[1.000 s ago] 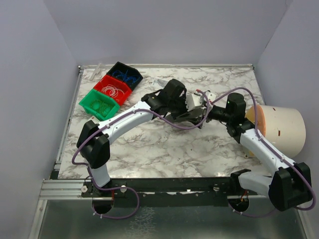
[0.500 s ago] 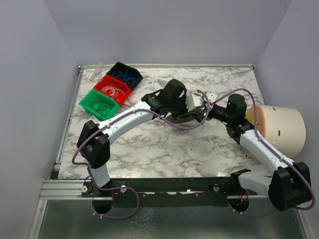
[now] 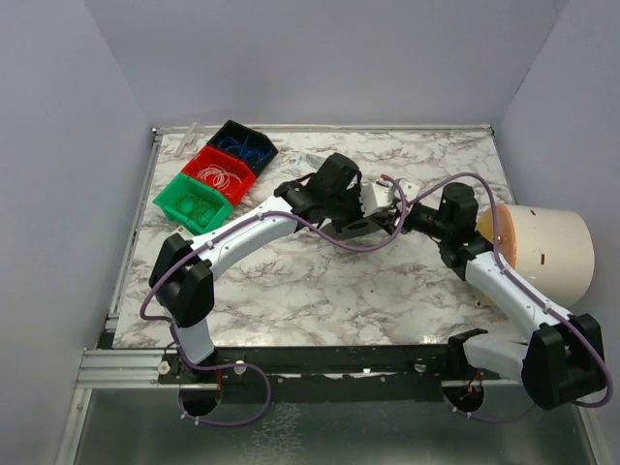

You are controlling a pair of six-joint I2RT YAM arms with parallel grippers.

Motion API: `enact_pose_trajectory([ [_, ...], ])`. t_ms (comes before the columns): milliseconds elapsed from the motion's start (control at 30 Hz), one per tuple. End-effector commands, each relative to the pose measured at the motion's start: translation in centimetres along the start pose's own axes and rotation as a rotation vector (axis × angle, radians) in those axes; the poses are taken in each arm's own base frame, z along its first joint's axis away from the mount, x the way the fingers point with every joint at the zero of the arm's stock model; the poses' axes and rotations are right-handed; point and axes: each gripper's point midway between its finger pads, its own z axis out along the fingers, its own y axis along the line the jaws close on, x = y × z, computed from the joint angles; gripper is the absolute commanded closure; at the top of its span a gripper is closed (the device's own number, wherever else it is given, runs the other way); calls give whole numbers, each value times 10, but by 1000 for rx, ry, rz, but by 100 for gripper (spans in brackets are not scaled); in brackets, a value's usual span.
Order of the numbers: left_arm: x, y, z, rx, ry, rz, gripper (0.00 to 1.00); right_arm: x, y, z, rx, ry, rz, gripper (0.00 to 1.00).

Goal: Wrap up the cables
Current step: Wrap the cable around the cable reel.

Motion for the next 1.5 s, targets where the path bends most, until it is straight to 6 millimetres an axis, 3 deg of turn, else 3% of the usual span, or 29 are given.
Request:
enact_pose_trajectory([
  [0,-34,6,-12,-18,-107,39,100,14,-8,-3,44,75,-41,49],
  [267,-31,-6,-17,41,-99,102,100,16,-3,-4,-3,107,-51,59],
  [333,-28,-11,-21,69,-90,140,100,16,7,-5,-73,116,-61,62],
  [433,-22,-23,-28,140,-74,218,100,18,38,-11,-247,118,-44,76],
  [567,-15,-37,-39,219,-56,294,100,13,69,-20,-407,80,-37,79],
  [800,-15,-41,-46,236,-56,319,100,11,81,-24,-477,69,-19,91],
  [833,-16,-42,-46,236,-58,319,100,11,81,-24,-475,71,-16,91],
  [933,-15,-42,-47,241,-57,326,100,9,78,-25,-455,77,-4,61],
  [1033,-10,-45,-48,264,-44,362,100,3,81,-28,-461,62,9,47],
  [1200,-1,-55,-52,329,-27,429,100,-14,86,-36,-524,29,72,41],
  [1467,18,-62,-57,411,20,552,100,-34,72,-53,-556,-9,148,40],
])
